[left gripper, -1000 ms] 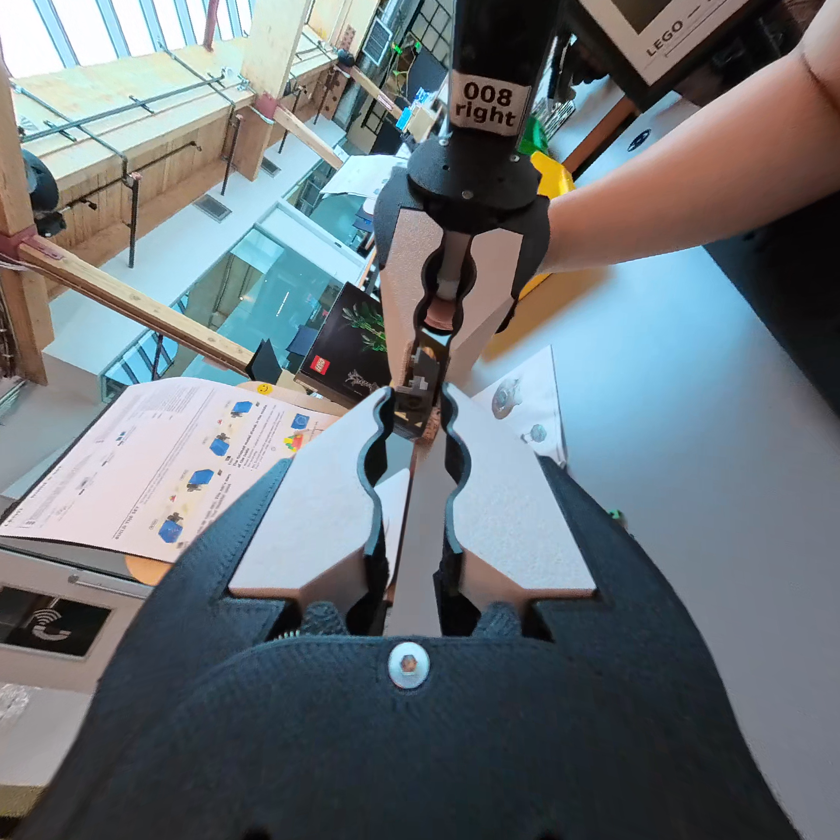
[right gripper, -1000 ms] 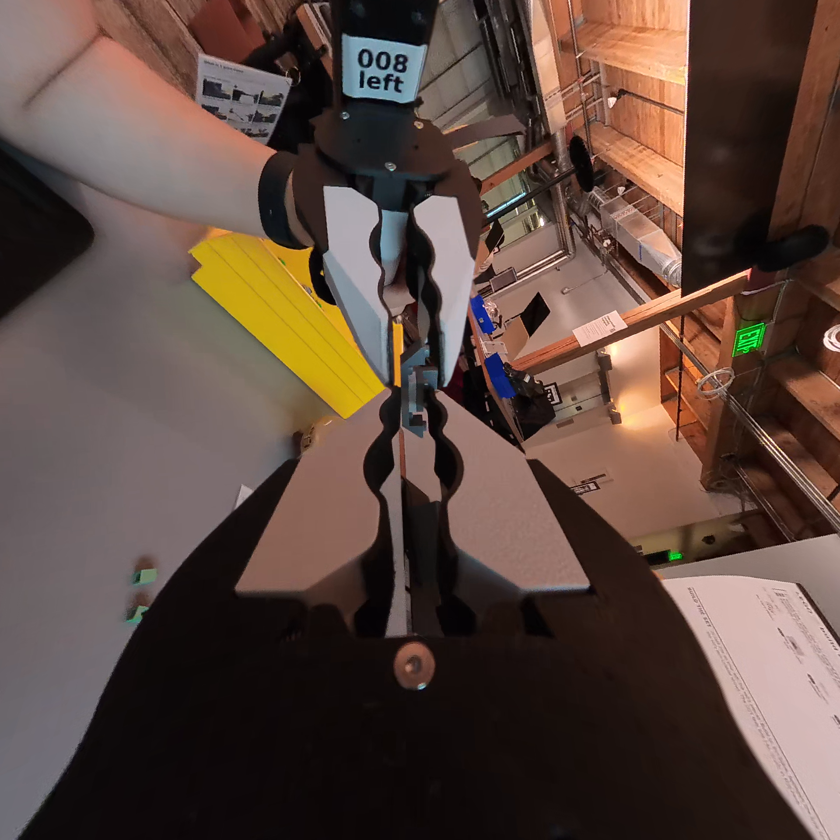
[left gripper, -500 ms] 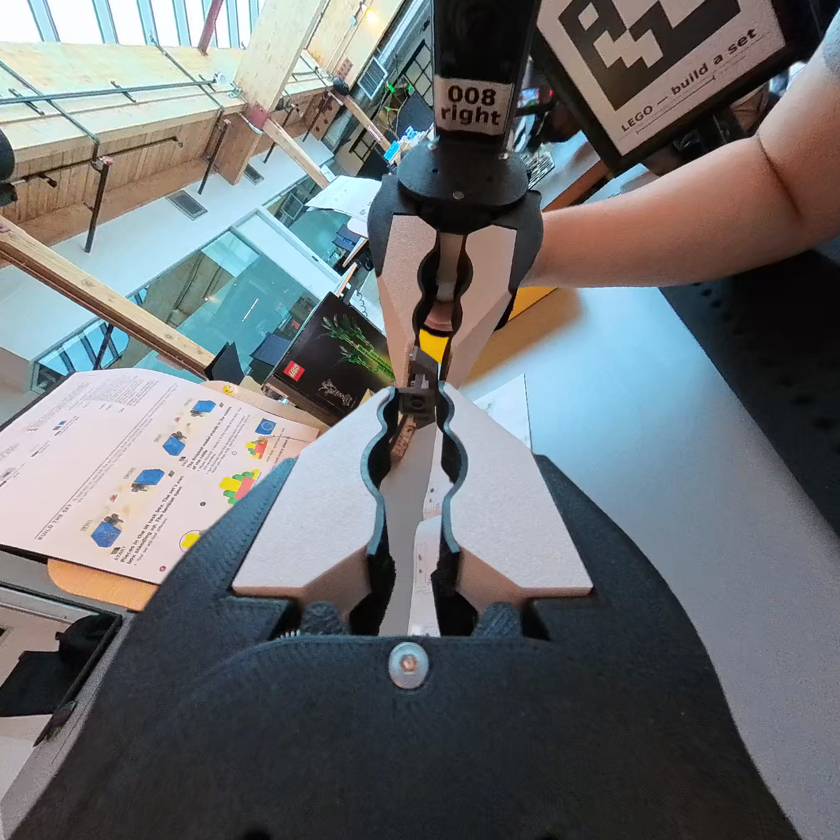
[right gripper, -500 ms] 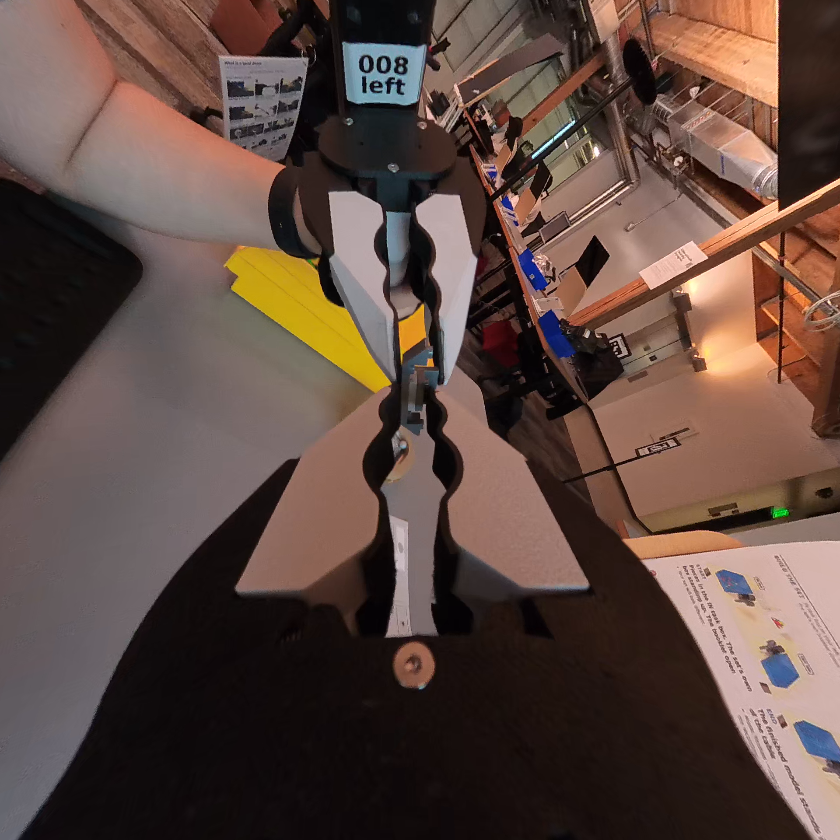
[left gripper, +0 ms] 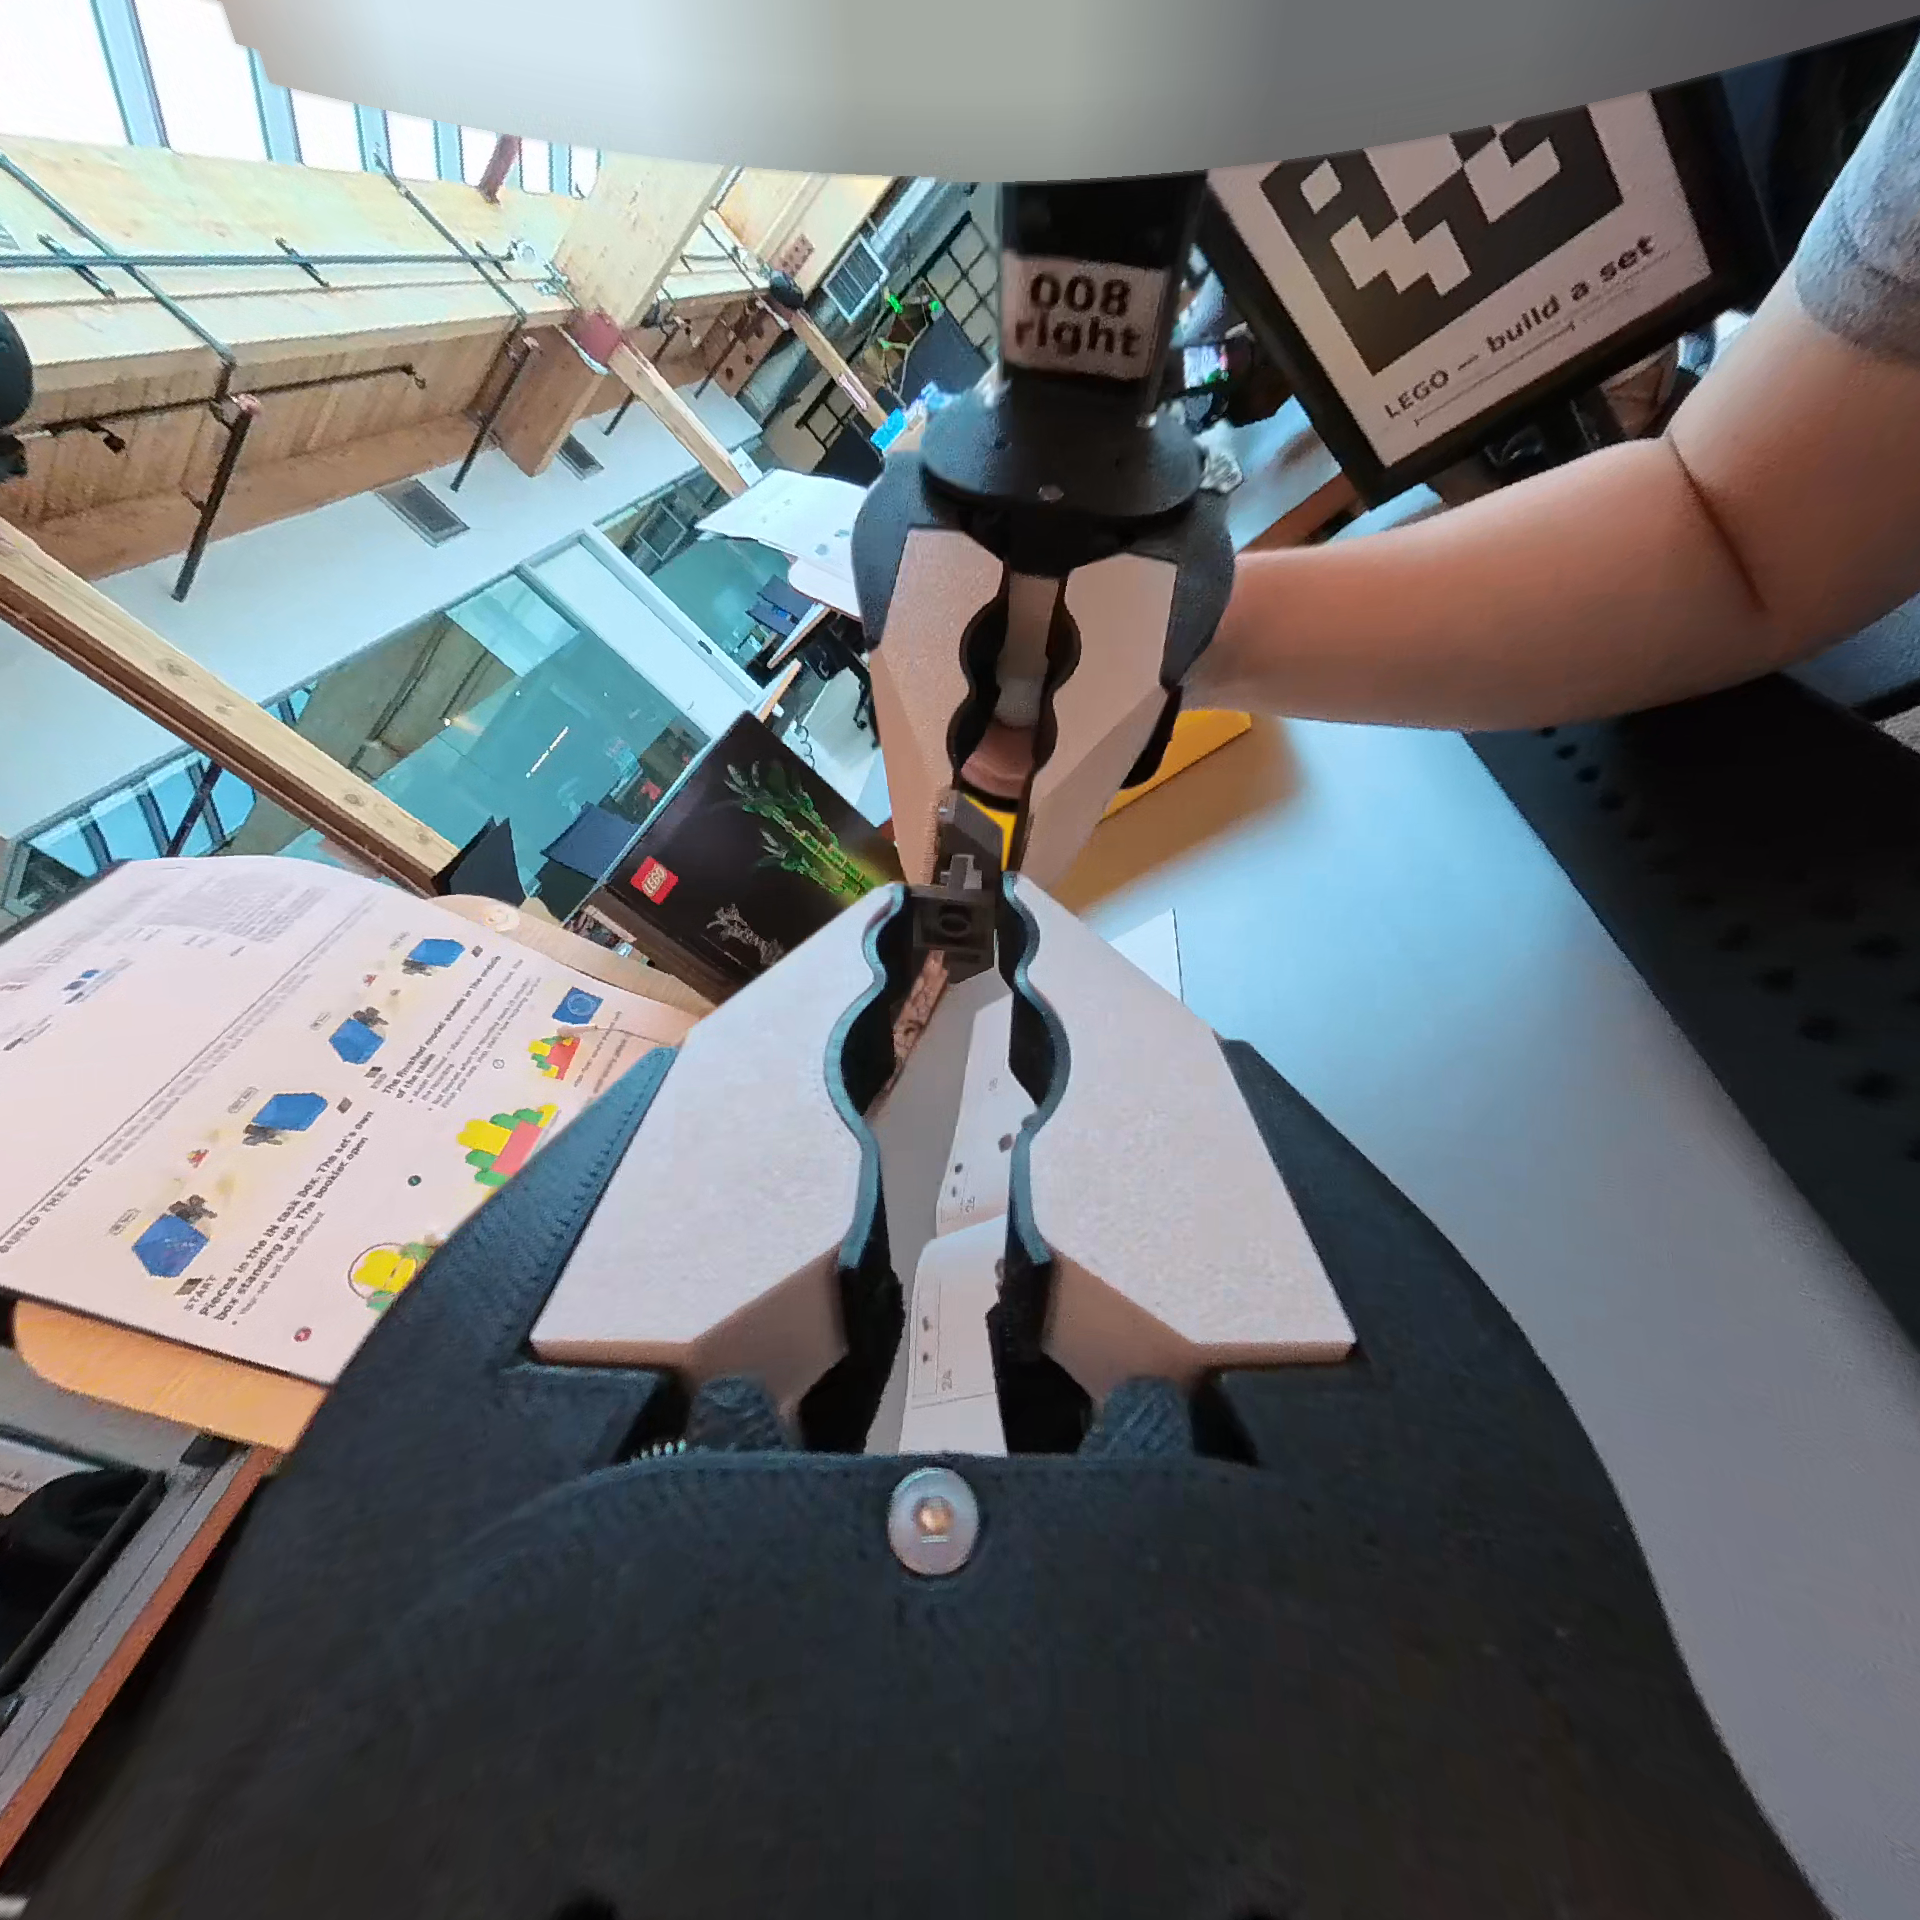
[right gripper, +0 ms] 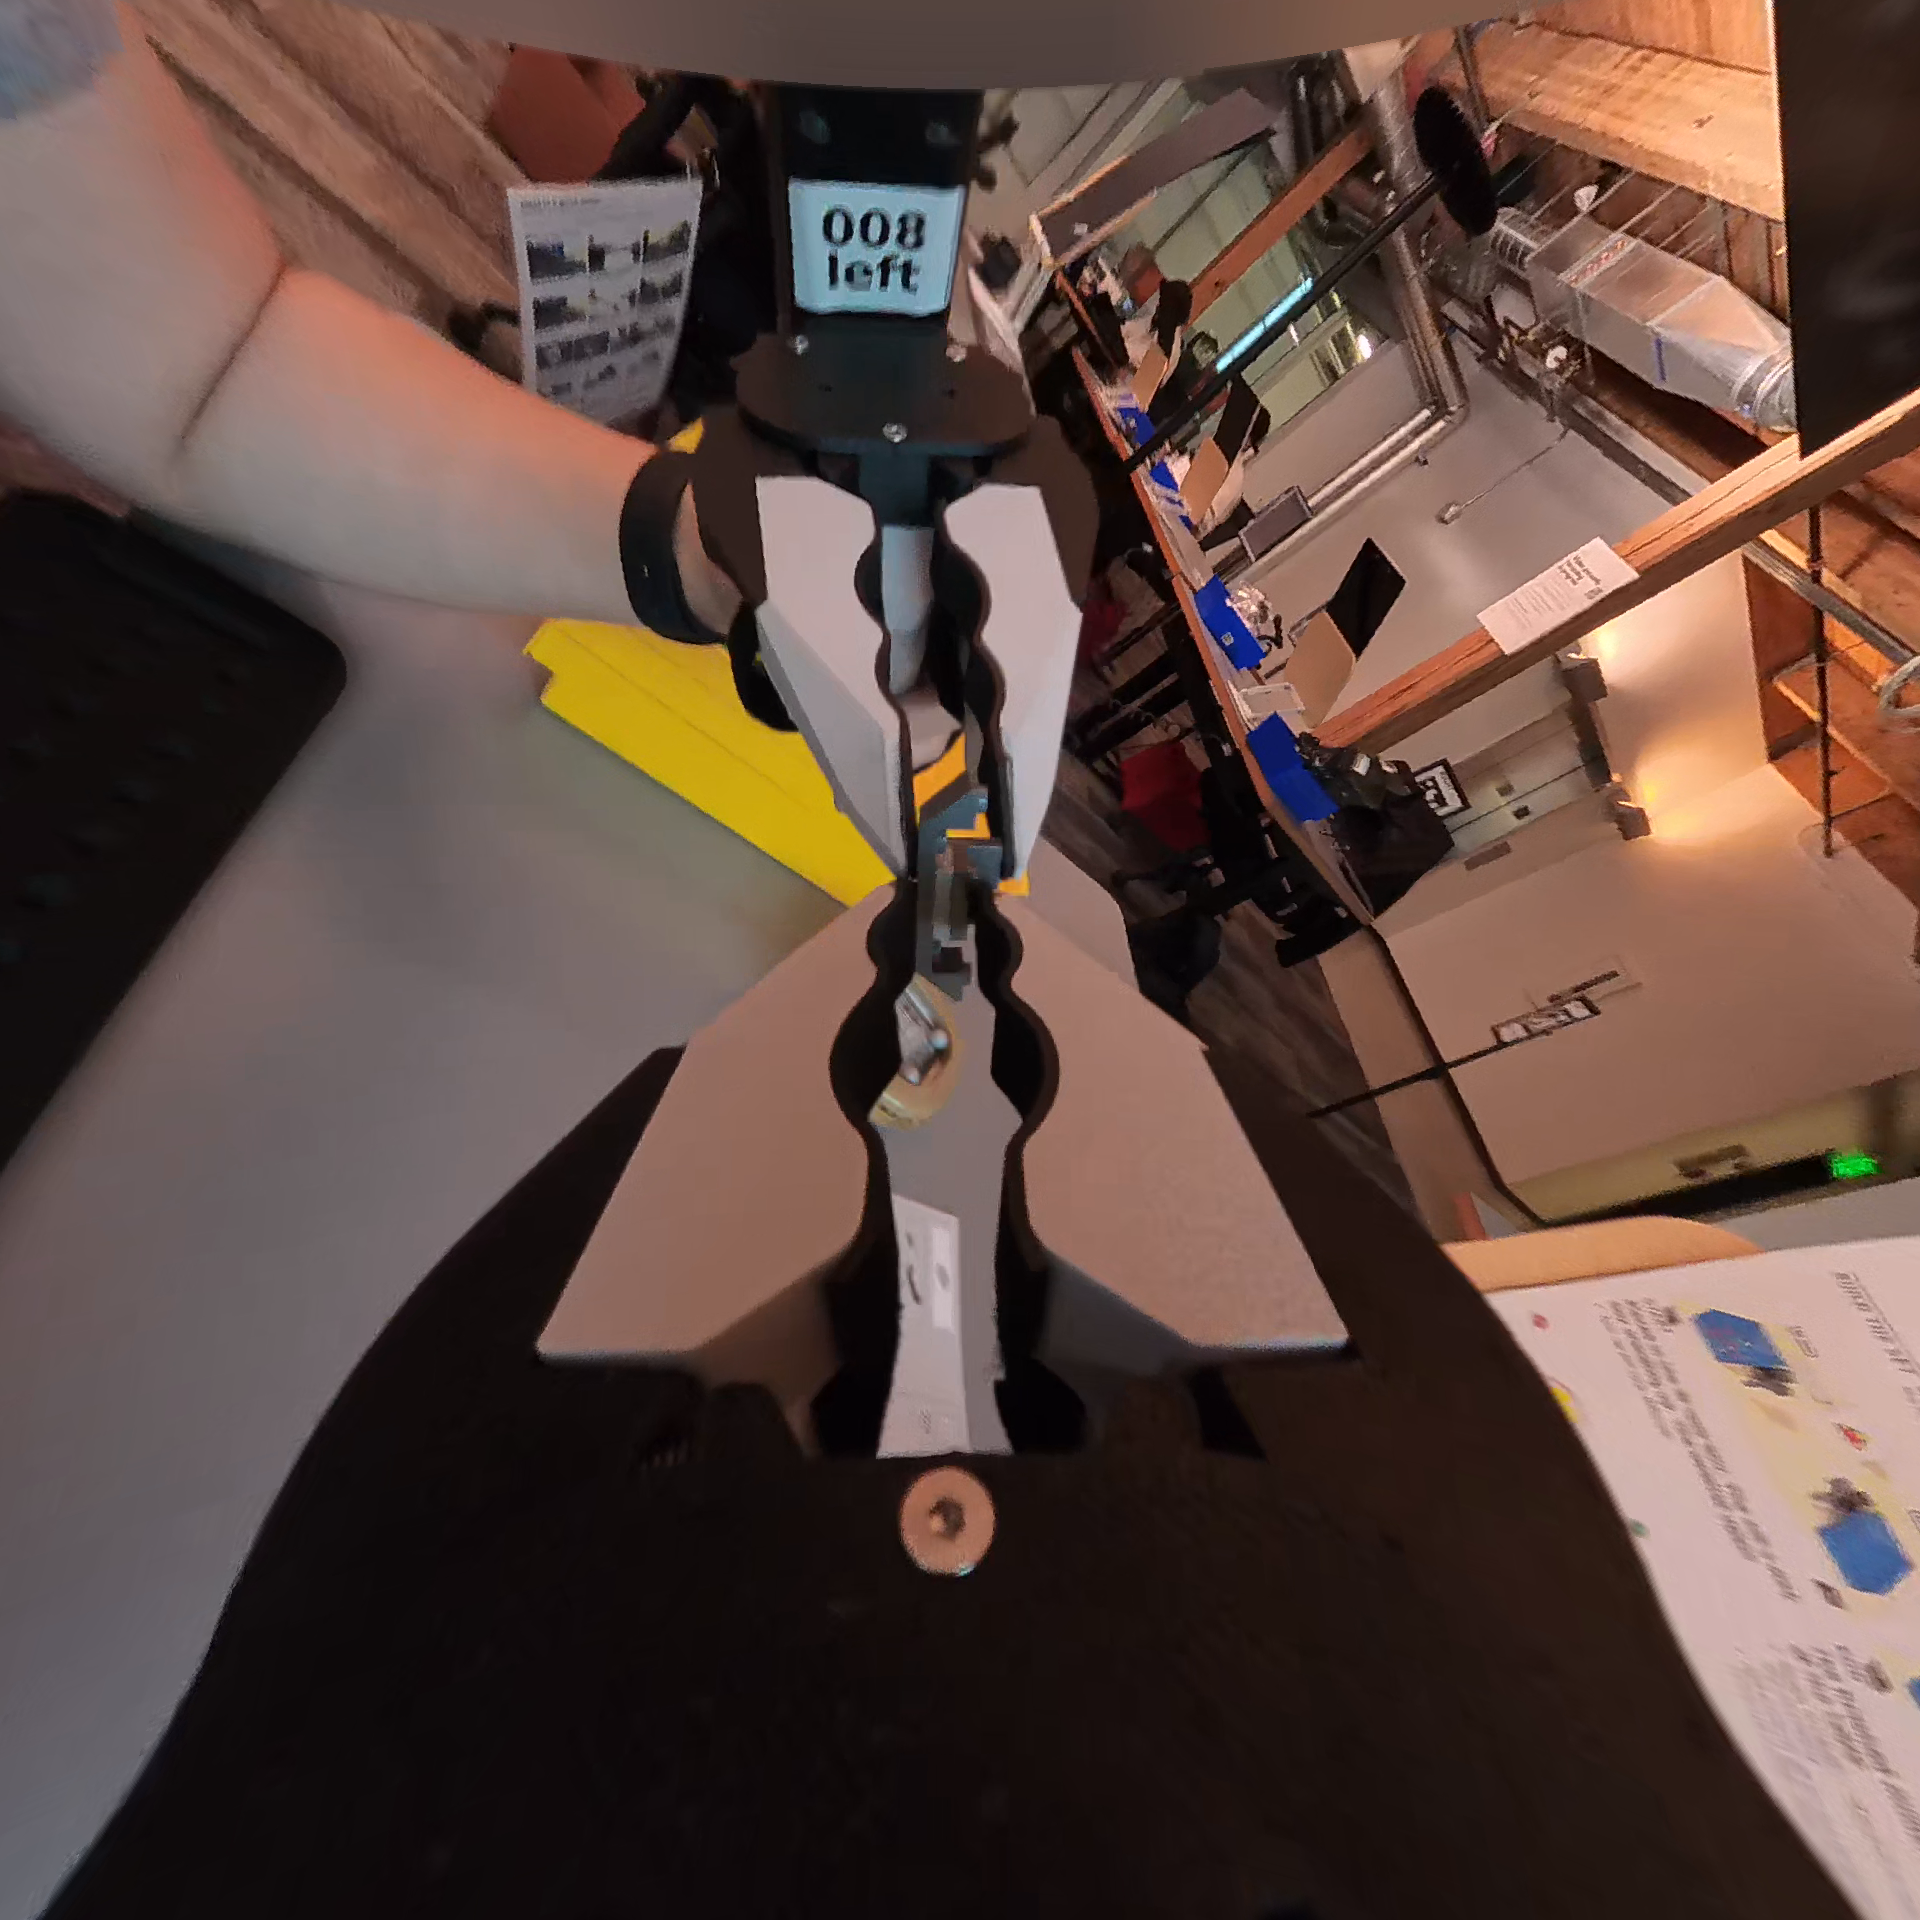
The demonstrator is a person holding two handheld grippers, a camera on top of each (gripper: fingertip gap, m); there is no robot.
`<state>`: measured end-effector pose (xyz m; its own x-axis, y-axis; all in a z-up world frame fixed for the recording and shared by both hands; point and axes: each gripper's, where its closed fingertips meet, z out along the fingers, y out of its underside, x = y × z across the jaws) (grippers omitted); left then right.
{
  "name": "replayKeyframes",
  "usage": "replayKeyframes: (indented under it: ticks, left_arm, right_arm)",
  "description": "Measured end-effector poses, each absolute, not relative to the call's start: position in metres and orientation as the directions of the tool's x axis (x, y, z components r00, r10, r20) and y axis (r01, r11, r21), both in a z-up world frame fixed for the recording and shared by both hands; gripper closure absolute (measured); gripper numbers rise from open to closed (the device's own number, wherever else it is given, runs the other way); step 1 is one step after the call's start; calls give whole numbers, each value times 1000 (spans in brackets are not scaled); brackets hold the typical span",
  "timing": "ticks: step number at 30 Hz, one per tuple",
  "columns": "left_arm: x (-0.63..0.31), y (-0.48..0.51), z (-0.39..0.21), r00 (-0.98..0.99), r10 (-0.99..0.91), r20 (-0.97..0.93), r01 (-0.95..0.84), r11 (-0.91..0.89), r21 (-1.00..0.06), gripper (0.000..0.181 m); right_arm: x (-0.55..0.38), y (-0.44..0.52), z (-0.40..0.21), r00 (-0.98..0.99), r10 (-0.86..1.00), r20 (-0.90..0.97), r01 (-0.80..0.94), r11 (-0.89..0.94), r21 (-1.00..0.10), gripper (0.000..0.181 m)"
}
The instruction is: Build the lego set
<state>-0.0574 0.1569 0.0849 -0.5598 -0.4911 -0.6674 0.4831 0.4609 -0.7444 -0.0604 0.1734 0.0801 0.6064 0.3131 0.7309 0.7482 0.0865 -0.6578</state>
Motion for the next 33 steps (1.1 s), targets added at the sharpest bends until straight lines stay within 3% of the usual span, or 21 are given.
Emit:
replayKeyframes:
  ticks: [4,11,19,25,28,33]
  left_arm:
    - [-62,155,89,-581,-494,-647,500,411,-763,168]
    - [-73,153,97,-651,-482,-587,523,275,-807,167]
    - [-69,157,98,-672,-505,-542,490,246,-836,167]
    - [-62,165,89,-703,-507,-499,416,276,-867,152]
    - [-47,176,78,-721,-552,-419,276,327,-904,155]
    - [-56,183,61,-877,-478,-53,-52,202,-978,125]
  right_arm:
    - [-65,170,85,637,343,690,681,168,-713,170]
    - [-71,164,90,620,353,701,667,232,-708,169]
    - [-68,167,91,623,312,717,685,225,-693,174]
    - [-63,175,88,639,282,715,676,237,-698,174]
    - [-49,180,81,592,205,780,755,197,-625,174]
    - [-39,187,68,497,123,859,841,172,-512,175]
